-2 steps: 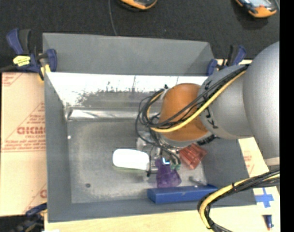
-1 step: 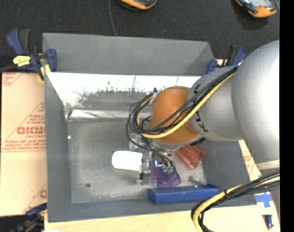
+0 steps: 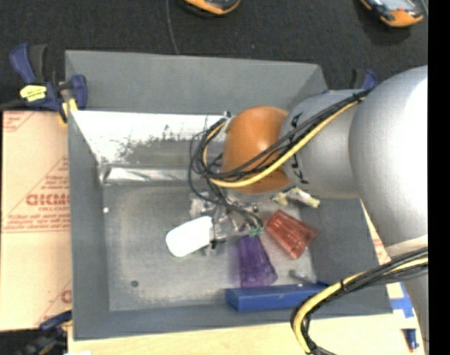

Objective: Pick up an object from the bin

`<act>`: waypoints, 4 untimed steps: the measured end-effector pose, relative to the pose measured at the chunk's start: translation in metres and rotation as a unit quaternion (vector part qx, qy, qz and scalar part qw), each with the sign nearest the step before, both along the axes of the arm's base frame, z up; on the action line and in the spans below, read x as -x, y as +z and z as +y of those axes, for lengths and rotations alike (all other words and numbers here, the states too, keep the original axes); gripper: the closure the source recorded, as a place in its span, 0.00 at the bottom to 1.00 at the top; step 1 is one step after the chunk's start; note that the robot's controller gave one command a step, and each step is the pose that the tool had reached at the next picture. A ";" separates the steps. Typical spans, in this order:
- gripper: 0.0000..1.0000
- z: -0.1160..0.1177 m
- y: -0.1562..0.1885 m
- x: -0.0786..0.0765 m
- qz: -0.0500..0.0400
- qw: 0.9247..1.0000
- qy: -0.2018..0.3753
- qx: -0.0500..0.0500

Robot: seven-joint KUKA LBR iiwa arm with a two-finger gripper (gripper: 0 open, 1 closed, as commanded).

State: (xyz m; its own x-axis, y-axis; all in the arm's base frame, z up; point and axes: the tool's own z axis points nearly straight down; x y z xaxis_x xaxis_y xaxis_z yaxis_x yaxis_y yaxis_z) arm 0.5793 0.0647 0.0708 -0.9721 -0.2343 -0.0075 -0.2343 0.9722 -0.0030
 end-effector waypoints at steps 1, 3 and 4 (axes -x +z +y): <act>1.00 0.000 0.000 0.000 0.000 1.000 0.000 0.000; 1.00 0.008 0.081 -0.025 0.002 1.000 0.015 0.000; 1.00 0.050 0.035 -0.052 -0.004 0.999 0.054 0.000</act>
Offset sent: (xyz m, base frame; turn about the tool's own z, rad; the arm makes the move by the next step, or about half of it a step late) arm 0.0368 0.0224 -0.0008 -0.0650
